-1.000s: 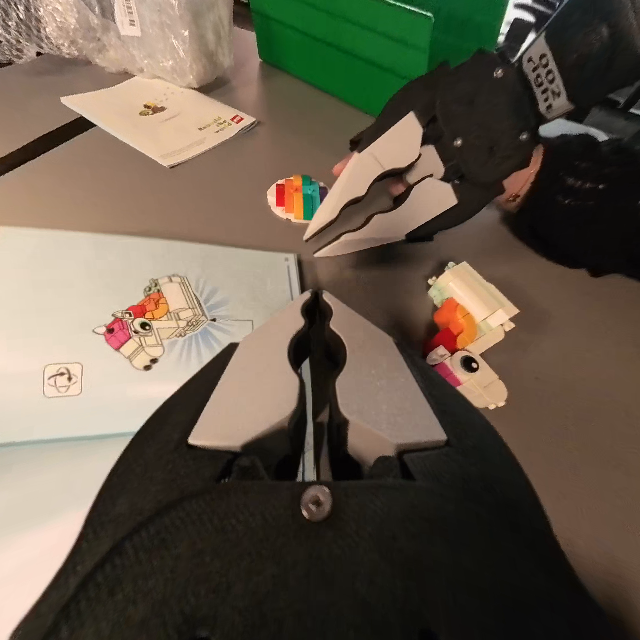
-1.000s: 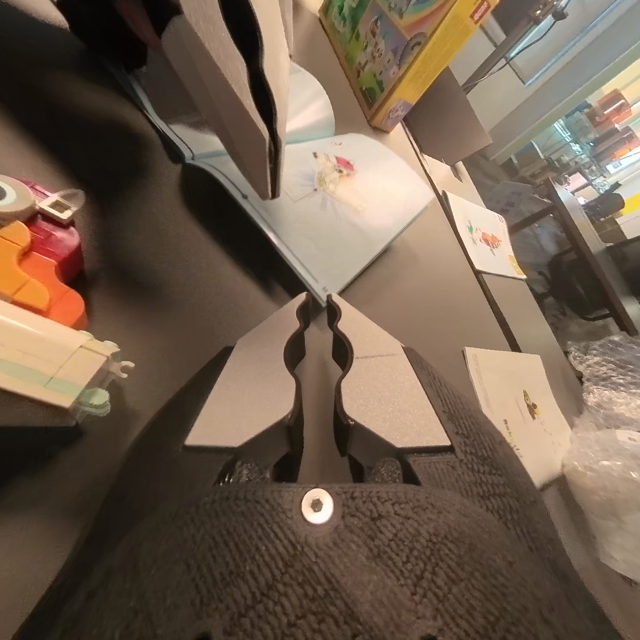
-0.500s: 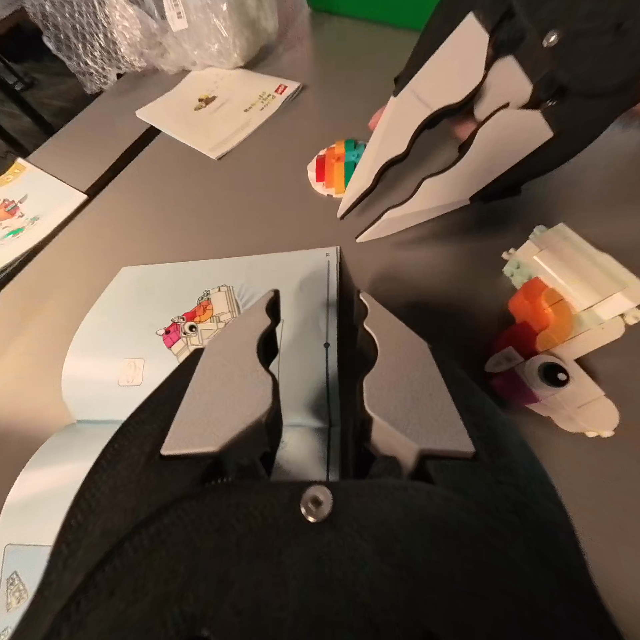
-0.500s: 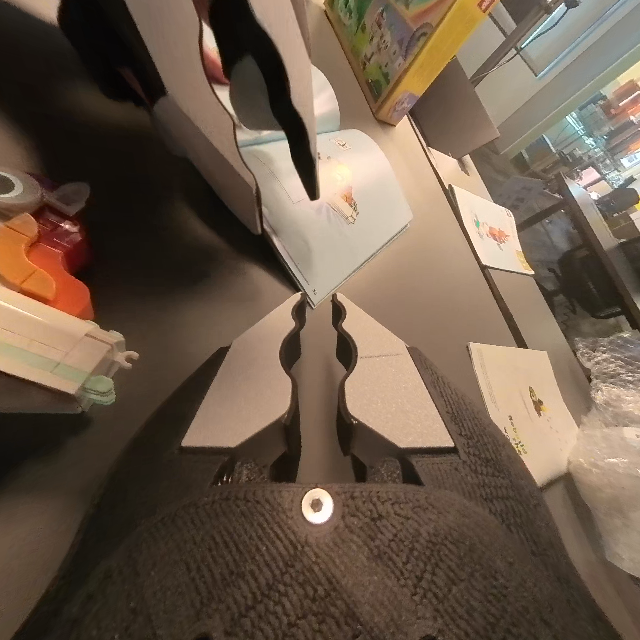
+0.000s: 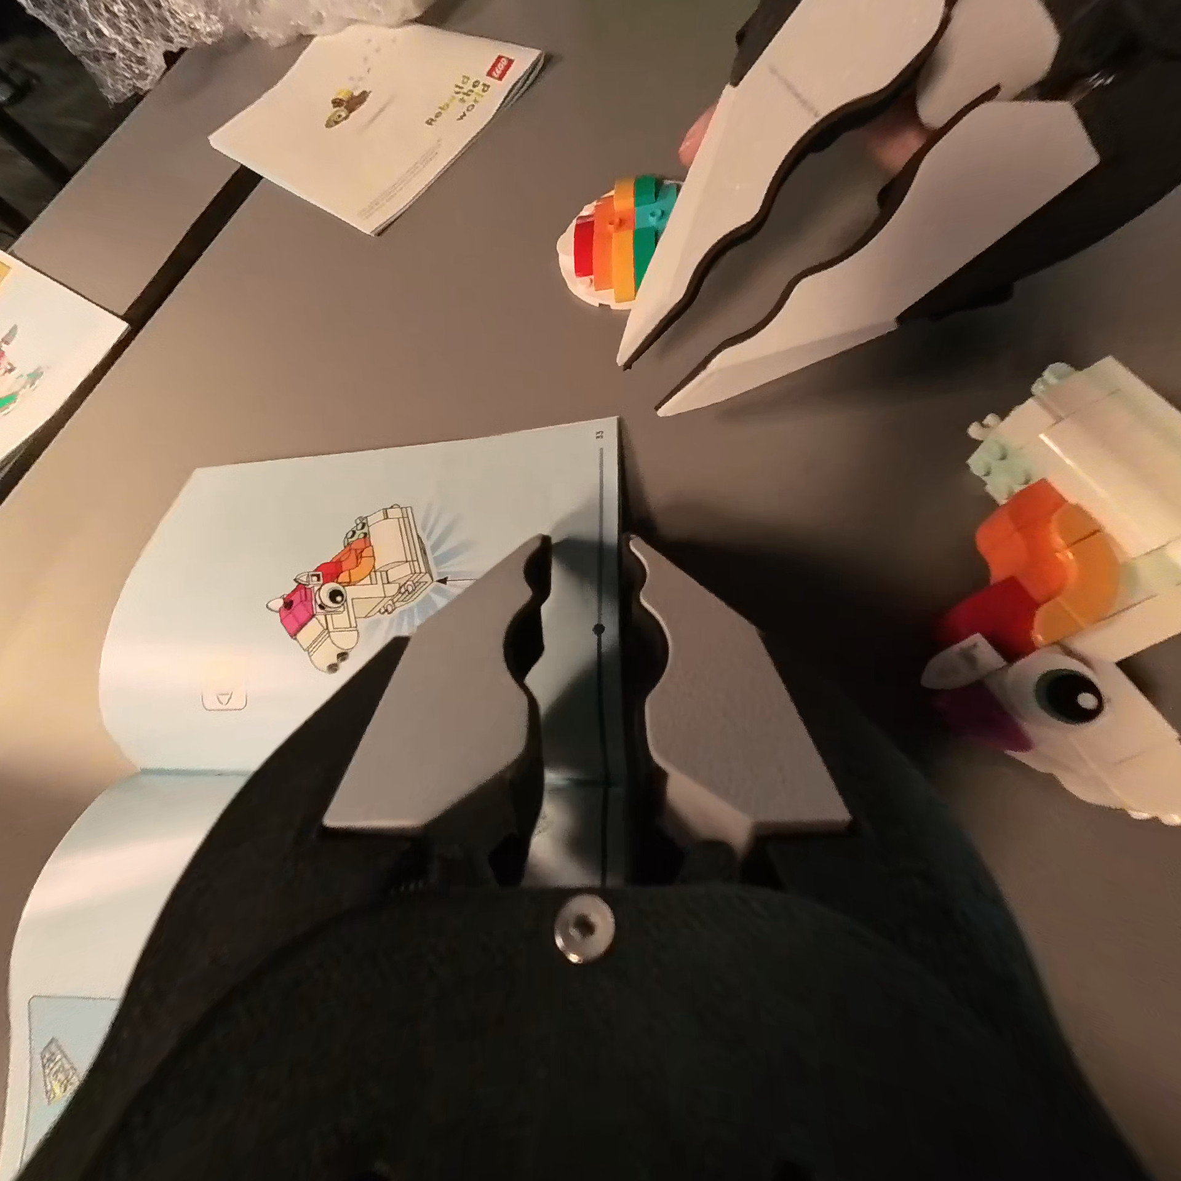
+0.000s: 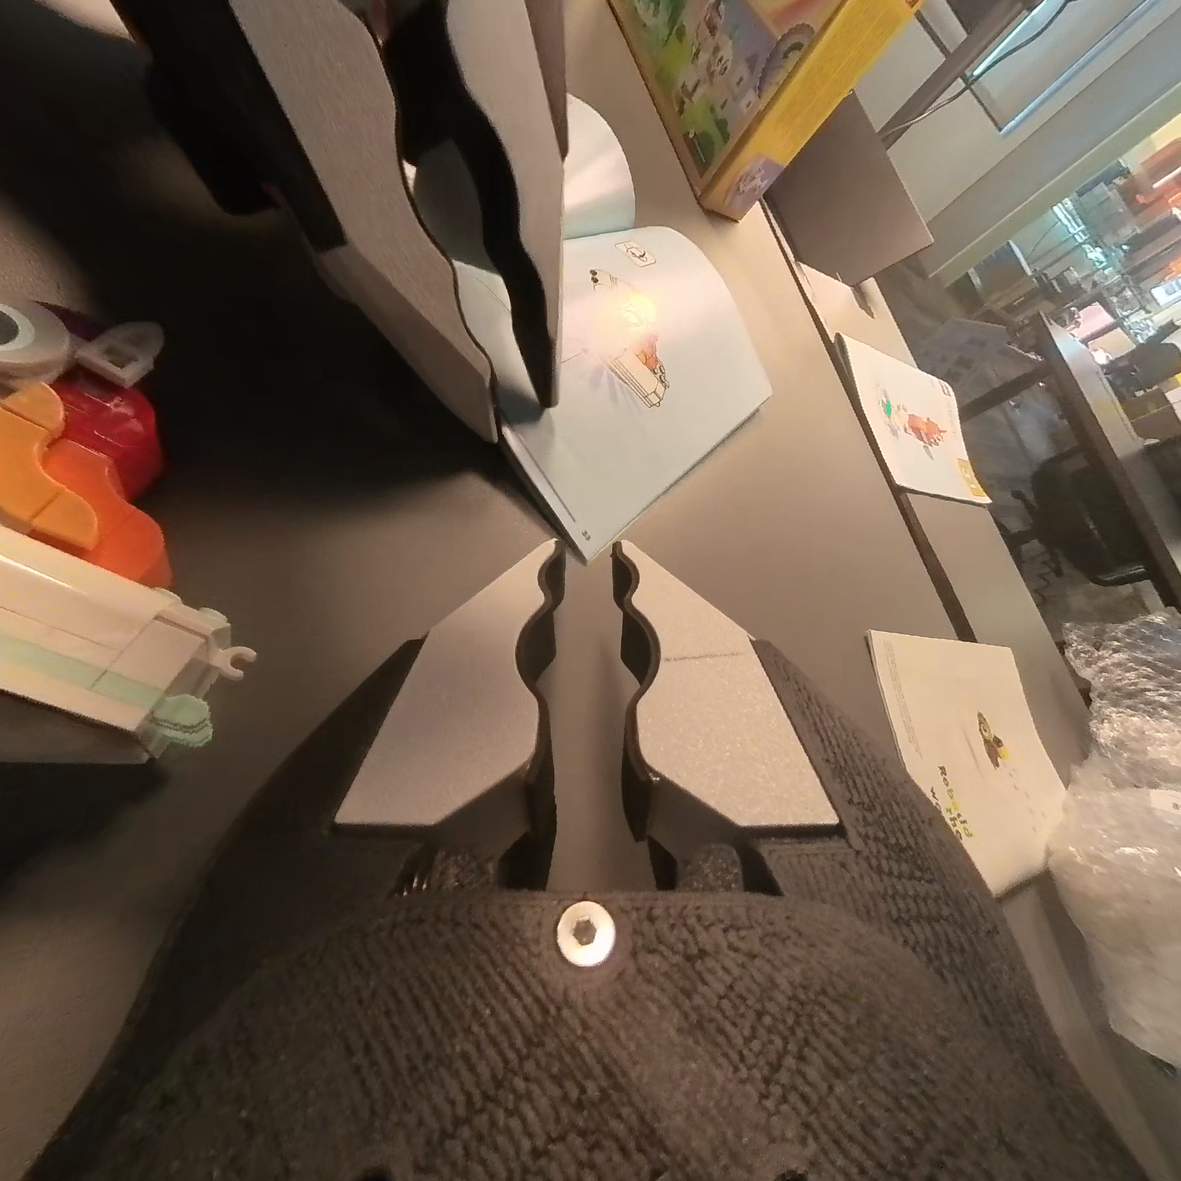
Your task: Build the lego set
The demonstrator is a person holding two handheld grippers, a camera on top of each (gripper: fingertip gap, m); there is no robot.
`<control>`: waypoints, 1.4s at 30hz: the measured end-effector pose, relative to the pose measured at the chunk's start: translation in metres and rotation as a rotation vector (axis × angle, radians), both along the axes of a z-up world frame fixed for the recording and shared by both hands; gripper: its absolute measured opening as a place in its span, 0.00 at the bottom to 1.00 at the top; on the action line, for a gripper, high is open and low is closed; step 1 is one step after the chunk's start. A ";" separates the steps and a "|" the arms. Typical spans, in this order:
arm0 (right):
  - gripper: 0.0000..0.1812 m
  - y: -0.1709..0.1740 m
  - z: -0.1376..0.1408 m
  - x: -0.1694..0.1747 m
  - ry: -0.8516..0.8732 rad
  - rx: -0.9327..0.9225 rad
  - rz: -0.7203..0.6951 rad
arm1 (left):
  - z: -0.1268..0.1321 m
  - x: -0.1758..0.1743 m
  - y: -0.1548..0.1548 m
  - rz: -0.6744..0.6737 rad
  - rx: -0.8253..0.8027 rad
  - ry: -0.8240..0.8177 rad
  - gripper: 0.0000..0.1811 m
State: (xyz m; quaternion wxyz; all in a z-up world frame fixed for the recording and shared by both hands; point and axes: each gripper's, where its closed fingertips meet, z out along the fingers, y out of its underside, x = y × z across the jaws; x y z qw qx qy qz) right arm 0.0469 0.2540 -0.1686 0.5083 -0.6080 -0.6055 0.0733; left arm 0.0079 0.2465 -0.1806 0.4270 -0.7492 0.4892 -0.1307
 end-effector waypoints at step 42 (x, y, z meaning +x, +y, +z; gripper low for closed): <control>0.14 -0.015 0.031 -0.003 0.159 0.143 0.076 | 0.037 -0.010 -0.017 -0.025 0.186 -0.181 0.00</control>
